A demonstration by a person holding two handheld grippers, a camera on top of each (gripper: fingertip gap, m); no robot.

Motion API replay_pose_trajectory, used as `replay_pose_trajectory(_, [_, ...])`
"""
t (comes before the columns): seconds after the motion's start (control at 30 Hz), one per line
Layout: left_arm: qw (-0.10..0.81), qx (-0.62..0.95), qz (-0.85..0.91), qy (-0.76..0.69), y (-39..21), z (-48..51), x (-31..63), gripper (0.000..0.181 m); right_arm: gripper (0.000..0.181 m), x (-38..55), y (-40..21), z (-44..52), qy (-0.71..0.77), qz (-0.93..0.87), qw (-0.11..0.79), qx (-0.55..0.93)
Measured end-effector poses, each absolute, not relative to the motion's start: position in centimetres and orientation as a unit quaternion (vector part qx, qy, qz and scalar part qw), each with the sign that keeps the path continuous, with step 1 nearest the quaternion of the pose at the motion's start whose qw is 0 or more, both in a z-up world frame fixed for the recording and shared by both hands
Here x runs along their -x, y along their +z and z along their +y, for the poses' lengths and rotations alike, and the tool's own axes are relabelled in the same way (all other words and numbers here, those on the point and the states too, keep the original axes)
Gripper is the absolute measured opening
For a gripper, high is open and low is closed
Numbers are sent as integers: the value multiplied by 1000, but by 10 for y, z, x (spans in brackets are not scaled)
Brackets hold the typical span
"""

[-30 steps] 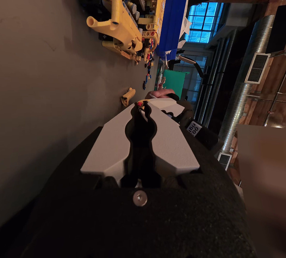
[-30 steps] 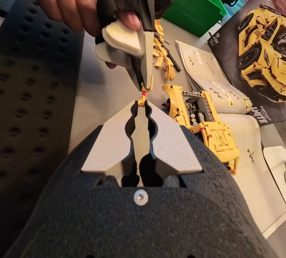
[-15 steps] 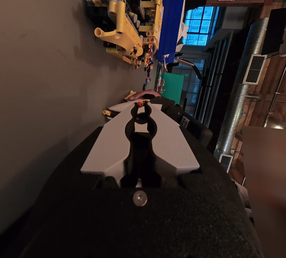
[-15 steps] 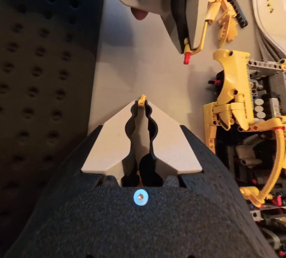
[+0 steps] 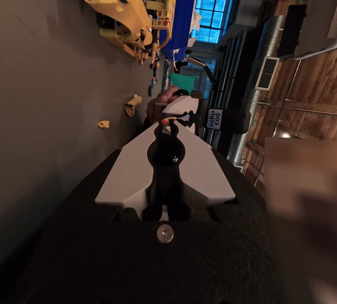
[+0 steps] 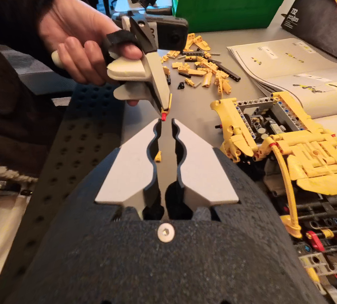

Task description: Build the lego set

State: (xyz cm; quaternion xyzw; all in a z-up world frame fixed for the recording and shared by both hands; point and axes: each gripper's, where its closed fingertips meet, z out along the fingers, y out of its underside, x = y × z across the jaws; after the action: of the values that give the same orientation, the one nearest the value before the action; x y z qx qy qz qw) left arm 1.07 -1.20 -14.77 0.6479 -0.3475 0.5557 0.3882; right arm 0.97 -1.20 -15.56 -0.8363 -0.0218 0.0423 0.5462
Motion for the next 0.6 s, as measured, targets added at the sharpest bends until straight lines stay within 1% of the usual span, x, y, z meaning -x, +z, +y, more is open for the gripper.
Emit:
replay_pose_trajectory(0.07, [393, -644, -346, 558, -146, -14, -10, 9, 6, -6, -151, -12, 44, -27, 558, 828])
replay_pose_trajectory(0.2, [397, -639, -344, 562, -145, -16, -10, 9, 4, -6, -151, -12, 44, -29, 557, 829])
replay_pose_trajectory(0.3, [381, -601, -375, 594, -134, -17, -9, 9, 4, -6, -142, -14, 91, 1, 575, 813])
replay_pose_trajectory(0.33, [372, -579, -391, 611, -128, -17, -9, 11, 3, -9, -139, -15, 120, 21, 582, 804])
replay_pose_trajectory(0.37, [354, -557, -415, 626, -125, -15, -9, 22, 3, -12, -136, -17, 150, 43, 587, 794])
replay_pose_trajectory(0.4, [324, -535, -451, 637, -125, -13, -7, 29, 3, -15, -133, -18, 181, 62, 592, 783])
replay_pose_trajectory(0.43, [285, -504, -493, 649, -124, -11, -4, 31, 3, -18, -130, -20, 212, 82, 597, 770])
replay_pose_trajectory(0.5, [187, -419, -596, 659, -126, -10, 4, 38, 3, -20, -124, -23, 288, 118, 599, 738])
replay_pose_trajectory(0.6, [39, -269, -744, 610, -133, -11, 21, 40, 3, -17, -117, -25, 415, 163, 580, 682])
